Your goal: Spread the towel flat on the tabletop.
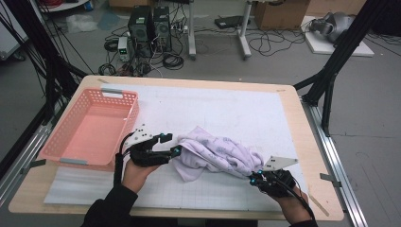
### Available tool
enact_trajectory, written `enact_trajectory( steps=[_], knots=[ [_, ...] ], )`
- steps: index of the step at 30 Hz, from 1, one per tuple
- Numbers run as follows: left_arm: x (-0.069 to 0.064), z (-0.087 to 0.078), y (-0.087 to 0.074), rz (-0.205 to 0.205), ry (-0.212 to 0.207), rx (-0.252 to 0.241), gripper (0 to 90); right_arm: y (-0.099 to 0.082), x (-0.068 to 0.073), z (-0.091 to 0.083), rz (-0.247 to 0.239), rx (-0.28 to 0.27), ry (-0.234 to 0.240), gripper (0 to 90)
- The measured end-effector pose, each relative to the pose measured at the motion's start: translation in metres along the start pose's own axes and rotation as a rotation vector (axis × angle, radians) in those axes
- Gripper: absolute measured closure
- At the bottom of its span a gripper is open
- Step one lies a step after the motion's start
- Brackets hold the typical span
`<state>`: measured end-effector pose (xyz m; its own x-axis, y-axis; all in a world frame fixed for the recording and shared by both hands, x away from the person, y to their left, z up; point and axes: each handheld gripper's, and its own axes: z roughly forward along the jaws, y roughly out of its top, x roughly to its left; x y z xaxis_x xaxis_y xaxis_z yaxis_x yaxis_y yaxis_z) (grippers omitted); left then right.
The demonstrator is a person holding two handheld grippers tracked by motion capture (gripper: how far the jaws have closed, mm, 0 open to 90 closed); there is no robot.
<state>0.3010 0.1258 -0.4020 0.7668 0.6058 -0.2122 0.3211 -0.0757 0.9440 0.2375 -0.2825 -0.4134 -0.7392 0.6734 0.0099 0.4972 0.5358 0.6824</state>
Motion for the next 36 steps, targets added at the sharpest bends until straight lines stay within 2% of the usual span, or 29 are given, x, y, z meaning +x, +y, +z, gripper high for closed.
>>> enact_trajectory(
  steps=[1, 2, 4, 7, 9, 10, 11, 13, 14, 15, 16, 18, 20, 22, 24, 25, 26, 27, 28, 30, 33, 34, 35, 36],
  knots=[
    [0.000, -0.001, 0.001, -0.004, -0.004, -0.004, 38.2, 0.000, 0.000, -0.002, -0.006, -0.015, 0.012, 78.2],
    [0.000, -0.002, 0.002, -0.004, -0.005, -0.008, 38.4, 0.001, -0.001, -0.010, 0.001, -0.057, 0.010, 75.0],
    [0.000, -0.004, 0.004, 0.001, 0.000, -0.014, 38.6, 0.003, -0.006, -0.021, 0.023, -0.123, 0.003, 74.4],
    [0.001, -0.007, 0.007, 0.002, 0.005, -0.024, 38.9, 0.007, -0.016, -0.033, 0.050, -0.185, -0.028, 68.8],
    [0.001, -0.007, 0.007, 0.004, 0.004, -0.019, 39.3, 0.012, -0.026, -0.036, 0.070, -0.221, -0.079, 64.8],
    [0.001, -0.007, 0.006, 0.005, 0.004, -0.016, 39.3, 0.012, -0.026, -0.036, 0.070, -0.221, -0.079, 64.8],
    [0.001, -0.006, 0.006, 0.004, 0.004, -0.012, 39.6, 0.019, -0.039, -0.033, 0.122, -0.226, -0.142, 60.2],
    [0.001, -0.007, 0.006, 0.004, 0.005, -0.012, 40.2, 0.027, -0.054, -0.018, 0.164, -0.192, -0.184, 57.3],
    [0.001, -0.008, 0.007, 0.006, 0.010, -0.010, 40.4, 0.031, -0.060, -0.008, 0.175, -0.164, -0.190, 56.0],
    [0.001, -0.009, 0.007, 0.008, 0.016, -0.005, 40.8, 0.031, -0.060, -0.008, 0.175, -0.164, -0.190, 56.0],
    [0.002, -0.009, 0.007, 0.007, 0.020, 0.002, 41.1, 0.038, -0.069, 0.017, 0.195, -0.125, -0.163, 54.2],
    [0.003, -0.009, 0.006, 0.003, 0.023, 0.014, 41.2, 0.044, -0.072, 0.043, 0.210, -0.083, -0.103, 52.6],
    [0.004, -0.009, 0.004, 0.004, 0.028, 0.027, 41.4, 0.048, -0.071, 0.062, 0.203, -0.022, -0.072, 53.0],
    [0.006, -0.010, 0.003, 0.000, 0.029, 0.035, 41.7, 0.049, -0.071, 0.070, 0.209, -0.003, -0.058, 60.5],
    [0.006, -0.010, 0.003, 0.001, 0.028, 0.036, 42.0, 0.048, -0.071, 0.067, 0.182, -0.003, -0.042, 82.1],
    [0.006, -0.010, 0.003, 0.000, 0.027, 0.038, 42.0, 0.048, -0.070, 0.064, 0.135, 0.011, -0.067, 83.7],
    [0.006, -0.009, 0.003, -0.001, 0.028, 0.038, 42.0, 0.048, -0.070, 0.064, 0.135, 0.011, -0.067, 83.7],
    [0.006, -0.009, 0.002, -0.001, 0.027, 0.044, 42.6, 0.046, -0.068, 0.058, 0.083, 0.016, -0.093, 85.1],
    [0.006, -0.009, 0.002, -0.001, 0.027, 0.044, 42.7, 0.044, -0.068, 0.053, 0.074, 0.003, -0.129, 85.3],
    [0.006, -0.009, 0.002, -0.005, 0.027, 0.046, 42.7, 0.040, -0.073, 0.039, 0.113, -0.061, -0.214, 85.3],
    [0.005, -0.007, 0.001, -0.007, 0.021, 0.057, 42.8, 0.032, -0.084, 0.017, 0.187, -0.148, -0.386, 85.2],
    [0.005, -0.006, 0.000, -0.006, 0.018, 0.063, 42.7, 0.030, -0.087, 0.013, 0.202, -0.159, -0.449, 85.1],
    [0.005, -0.005, -0.001, -0.008, 0.015, 0.070, 42.7, 0.030, -0.087, 0.013, 0.202, -0.159, -0.449, 85.1],
    [0.004, -0.004, -0.001, -0.010, 0.016, 0.070, 42.7, 0.027, -0.091, 0.009, 0.219, -0.149, -0.561, 85.1]
  ],
)
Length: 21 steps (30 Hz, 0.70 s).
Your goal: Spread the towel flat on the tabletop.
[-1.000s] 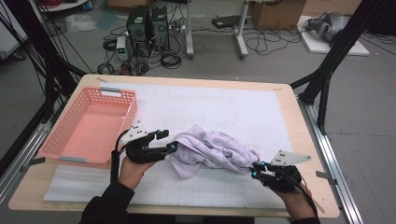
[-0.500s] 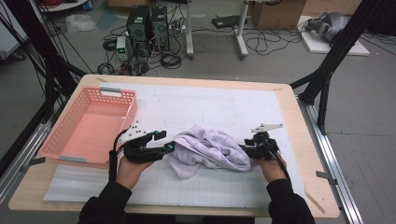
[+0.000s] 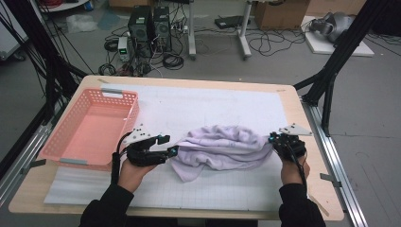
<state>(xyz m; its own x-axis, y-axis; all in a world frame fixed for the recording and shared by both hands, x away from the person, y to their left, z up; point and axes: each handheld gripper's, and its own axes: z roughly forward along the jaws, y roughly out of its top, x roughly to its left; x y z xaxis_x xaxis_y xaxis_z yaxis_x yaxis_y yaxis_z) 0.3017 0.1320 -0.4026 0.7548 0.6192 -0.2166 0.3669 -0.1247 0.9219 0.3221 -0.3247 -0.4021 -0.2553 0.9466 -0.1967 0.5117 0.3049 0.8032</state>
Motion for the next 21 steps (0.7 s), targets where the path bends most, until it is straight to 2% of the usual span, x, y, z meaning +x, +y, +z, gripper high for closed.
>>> enact_trajectory(
  steps=[2, 3, 6, 9, 11, 12, 13, 14, 15, 18, 19, 20, 21],
  knots=[
    [0.001, -0.001, 0.000, -0.003, 0.003, -0.006, 42.3, -0.002, -0.007, 0.002, 0.042, 0.003, -0.059, 85.1],
    [0.001, -0.002, 0.000, -0.012, 0.009, -0.014, 42.0, -0.004, -0.010, 0.004, 0.067, 0.012, -0.061, 85.0],
    [0.006, -0.005, 0.000, -0.024, 0.019, -0.021, 41.4, -0.006, -0.013, 0.008, 0.086, 0.026, -0.044, 82.5],
    [0.006, -0.003, -0.001, -0.025, 0.017, -0.012, 41.3, -0.005, -0.012, 0.002, 0.108, -0.017, -0.027, 73.7],
    [0.006, -0.001, -0.002, -0.027, 0.018, 0.000, 41.3, -0.004, -0.012, -0.005, 0.137, -0.067, -0.011, 68.1],
    [0.006, 0.000, -0.002, -0.025, 0.017, 0.004, 41.3, -0.004, -0.012, -0.005, 0.137, -0.067, -0.011, 68.1],
    [0.006, 0.001, -0.002, -0.026, 0.017, 0.010, 41.1, 0.000, -0.010, -0.010, 0.147, -0.109, 0.015, 64.1],
    [0.006, 0.001, -0.002, -0.026, 0.017, 0.010, 41.1, 0.000, -0.010, -0.010, 0.147, -0.109, 0.015, 64.1],
    [0.006, 0.001, -0.002, -0.025, 0.020, 0.007, 41.2, 0.006, -0.004, -0.012, 0.132, -0.137, 0.086, 58.1],
    [0.008, 0.000, -0.002, -0.029, 0.031, 0.009, 41.1, 0.011, 0.009, -0.004, 0.095, -0.117, 0.211, 50.1],
    [0.008, 0.000, -0.002, -0.029, 0.031, 0.009, 41.1, 0.011, 0.014, 0.000, 0.083, -0.102, 0.234, 48.4],
    [0.008, 0.000, -0.003, -0.026, 0.034, 0.013, 41.1, 0.011, 0.018, 0.005, 0.063, -0.079, 0.231, 46.7],
    [0.008, 0.001, -0.003, -0.025, 0.034, 0.013, 41.1, 0.011, 0.018, 0.005, 0.063, -0.079, 0.231, 46.7]
  ],
)
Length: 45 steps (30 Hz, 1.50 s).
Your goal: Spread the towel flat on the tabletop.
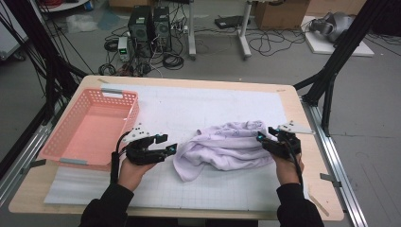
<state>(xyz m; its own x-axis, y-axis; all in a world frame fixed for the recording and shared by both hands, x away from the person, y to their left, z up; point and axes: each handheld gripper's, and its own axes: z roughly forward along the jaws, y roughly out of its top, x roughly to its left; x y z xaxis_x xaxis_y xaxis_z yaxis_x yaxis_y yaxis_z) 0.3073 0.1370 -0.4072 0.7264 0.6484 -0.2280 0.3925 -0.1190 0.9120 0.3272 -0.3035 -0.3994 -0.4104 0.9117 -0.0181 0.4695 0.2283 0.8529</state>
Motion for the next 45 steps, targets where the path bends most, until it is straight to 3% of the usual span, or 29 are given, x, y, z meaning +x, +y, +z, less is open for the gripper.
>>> enact_trajectory(
  steps=[1, 2, 3, 5, 6, 8, 10, 11, 12, 14, 15, 18, 19, 20, 23, 25, 26, 28, 29, 30, 31, 34, 37, 39, 41, 45],
  knots=[
    [0.000, 0.000, 0.000, 0.000, 0.001, 0.001, 41.1, -0.001, 0.002, 0.006, -0.007, 0.037, -0.002, 46.8],
    [0.000, 0.000, 0.000, 0.004, 0.003, 0.004, 41.1, -0.005, 0.004, 0.015, -0.009, 0.099, -0.017, 61.7],
    [0.000, 0.000, 0.000, 0.005, 0.001, 0.007, 41.1, -0.007, 0.004, 0.017, -0.014, 0.119, -0.005, 74.1],
    [0.000, 0.001, -0.001, 0.008, 0.003, 0.008, 41.1, -0.008, 0.005, 0.016, -0.014, 0.130, 0.004, 78.9],
    [0.000, 0.000, -0.001, 0.006, 0.005, 0.008, 40.9, -0.011, 0.006, 0.010, -0.019, 0.126, 0.034, 81.9],
    [0.002, 0.000, -0.002, 0.007, 0.009, 0.007, 40.9, -0.013, 0.007, 0.005, -0.027, 0.126, 0.054, 82.1],
    [0.004, 0.001, -0.002, -0.002, 0.013, 0.006, 41.0, -0.022, 0.011, -0.013, -0.081, 0.120, 0.085, 82.2],
    [0.005, 0.001, -0.002, -0.002, 0.014, 0.005, 41.0, -0.022, 0.011, -0.013, -0.081, 0.120, 0.085, 82.2],
    [0.006, 0.003, -0.002, -0.010, 0.016, 0.002, 41.0, -0.027, 0.014, -0.028, -0.093, 0.118, 0.118, 82.2],
    [0.006, 0.003, -0.002, -0.006, 0.018, 0.006, 41.1, -0.030, 0.015, -0.036, -0.103, 0.115, 0.127, 82.2],
    [0.006, 0.004, -0.002, -0.010, 0.020, 0.009, 41.1, -0.034, 0.018, -0.053, -0.120, 0.112, 0.153, 82.2],
    [0.008, 0.006, -0.002, -0.012, 0.030, 0.013, 41.2, -0.041, 0.022, -0.077, -0.158, 0.118, 0.154, 82.3],
    [0.008, 0.007, -0.002, -0.021, 0.033, 0.010, 41.2, -0.041, 0.022, -0.077, -0.158, 0.118, 0.154, 82.3],
    [0.010, 0.008, -0.002, -0.028, 0.037, 0.008, 41.3, -0.047, 0.023, -0.090, -0.165, 0.129, 0.168, 82.5],
    [0.014, 0.014, -0.002, -0.044, 0.058, 0.016, 43.8, -0.054, 0.025, -0.101, -0.176, 0.167, 0.207, 80.6],
    [0.016, 0.022, -0.002, -0.063, 0.075, 0.023, 44.3, -0.054, 0.026, -0.104, -0.177, 0.153, 0.204, 78.9],
    [0.017, 0.027, -0.002, -0.070, 0.080, 0.043, 45.2, -0.050, 0.025, -0.108, -0.166, 0.108, 0.191, 72.0],
    [0.017, 0.037, 0.000, -0.071, 0.086, 0.065, 45.5, -0.046, 0.024, -0.109, -0.151, 0.080, 0.170, 67.8],
    [0.016, 0.042, 0.001, -0.069, 0.082, 0.076, 46.4, -0.036, 0.019, -0.108, -0.113, 0.015, 0.156, 64.0],
    [0.013, 0.052, 0.003, -0.051, 0.084, 0.107, 46.9, -0.030, 0.019, -0.107, -0.113, -0.011, 0.132, 61.2],
    [0.013, 0.052, 0.003, -0.051, 0.084, 0.107, 47.1, -0.030, 0.019, -0.107, -0.113, -0.011, 0.132, 61.2],
    [0.010, 0.066, 0.001, -0.011, 0.119, 0.166, 49.5, -0.009, 0.013, -0.096, -0.123, -0.078, 0.069, 58.3],
    [0.010, 0.077, -0.005, -0.017, 0.123, 0.213, 49.7, -0.003, 0.010, -0.087, -0.120, -0.099, 0.060, 58.4],
    [0.009, 0.082, -0.008, -0.021, 0.102, 0.234, 49.5, 0.000, 0.009, -0.079, -0.104, -0.106, 0.053, 58.4],
    [0.005, 0.085, -0.010, -0.019, 0.055, 0.238, 49.4, -0.003, 0.010, -0.066, -0.086, -0.097, 0.060, 57.7],
    [-0.005, 0.091, -0.014, 0.016, -0.012, 0.274, 48.4, -0.011, 0.013, -0.057, -0.095, -0.074, 0.059, 57.5]
  ],
)
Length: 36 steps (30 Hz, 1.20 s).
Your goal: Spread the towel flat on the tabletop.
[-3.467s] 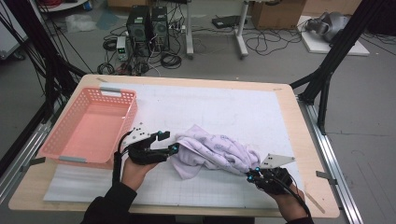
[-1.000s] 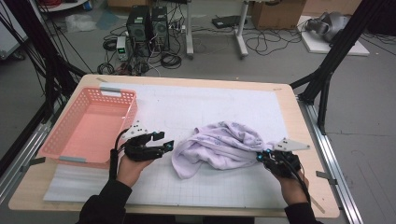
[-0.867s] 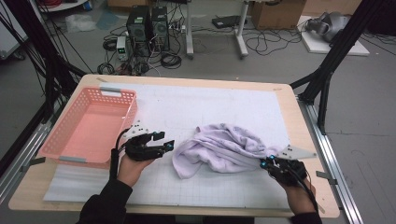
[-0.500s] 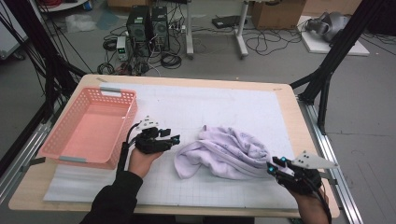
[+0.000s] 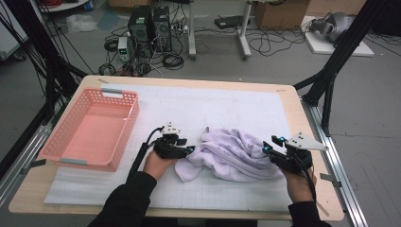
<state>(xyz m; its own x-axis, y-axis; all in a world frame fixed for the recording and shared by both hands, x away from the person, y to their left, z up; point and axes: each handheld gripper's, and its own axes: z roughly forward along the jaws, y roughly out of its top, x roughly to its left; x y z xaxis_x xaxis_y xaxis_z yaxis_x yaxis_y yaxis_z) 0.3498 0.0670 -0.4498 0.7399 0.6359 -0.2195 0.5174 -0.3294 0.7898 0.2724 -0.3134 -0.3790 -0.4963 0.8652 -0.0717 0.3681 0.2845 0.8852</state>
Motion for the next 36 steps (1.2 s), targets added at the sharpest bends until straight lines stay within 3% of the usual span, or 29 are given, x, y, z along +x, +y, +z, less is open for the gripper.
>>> enact_trajectory(
  steps=[1, 2, 4, 6, 10, 15, 18, 21, 24, 28, 31, 36],
  knots=[
    [-0.004, 0.003, -0.001, 0.016, -0.017, 0.017, 46.8, -0.003, 0.001, 0.004, -0.007, 0.038, 0.009, 56.9],
    [-0.008, 0.004, -0.001, 0.035, -0.016, 0.017, 46.4, -0.003, 0.001, 0.005, -0.008, 0.039, 0.010, 56.5],
    [-0.013, 0.007, -0.001, 0.021, -0.072, 0.023, 46.8, -0.004, 0.000, 0.004, 0.011, 0.028, 0.012, 55.7],
    [-0.020, 0.009, -0.001, 0.044, -0.070, 0.028, 45.5, -0.005, -0.001, 0.005, 0.017, 0.028, 0.012, 54.8],
    [-0.029, 0.013, 0.000, 0.045, -0.080, 0.031, 44.7, -0.006, -0.001, 0.006, 0.022, 0.032, 0.016, 54.2],
    [-0.043, 0.018, 0.000, 0.110, -0.060, 0.039, 46.3, -0.007, -0.001, 0.007, 0.025, 0.032, 0.020, 54.0],
    [-0.046, 0.019, 0.001, 0.083, -0.098, 0.055, 60.3, -0.007, -0.001, 0.007, 0.037, 0.030, 0.032, 53.9],
    [-0.047, 0.019, 0.002, 0.060, -0.134, 0.080, 81.7, -0.007, 0.000, 0.009, 0.035, 0.030, 0.038, 53.9],
    [-0.046, 0.018, 0.003, 0.042, -0.139, 0.090, 83.9, -0.007, 0.001, 0.009, 0.036, 0.030, 0.042, 54.0],
    [-0.042, 0.010, 0.006, 0.058, -0.085, 0.076, 84.5, -0.007, -0.001, 0.007, 0.044, 0.028, 0.036, 53.5],
    [-0.029, -0.004, 0.010, 0.004, -0.022, 0.021, 84.6, -0.008, -0.002, 0.006, 0.044, 0.021, 0.034, 53.4],
    [-0.001, -0.039, 0.015, -0.084, 0.119, -0.105, 84.6, -0.006, -0.004, 0.004, 0.059, -0.001, 0.024, 53.5]
  ],
)
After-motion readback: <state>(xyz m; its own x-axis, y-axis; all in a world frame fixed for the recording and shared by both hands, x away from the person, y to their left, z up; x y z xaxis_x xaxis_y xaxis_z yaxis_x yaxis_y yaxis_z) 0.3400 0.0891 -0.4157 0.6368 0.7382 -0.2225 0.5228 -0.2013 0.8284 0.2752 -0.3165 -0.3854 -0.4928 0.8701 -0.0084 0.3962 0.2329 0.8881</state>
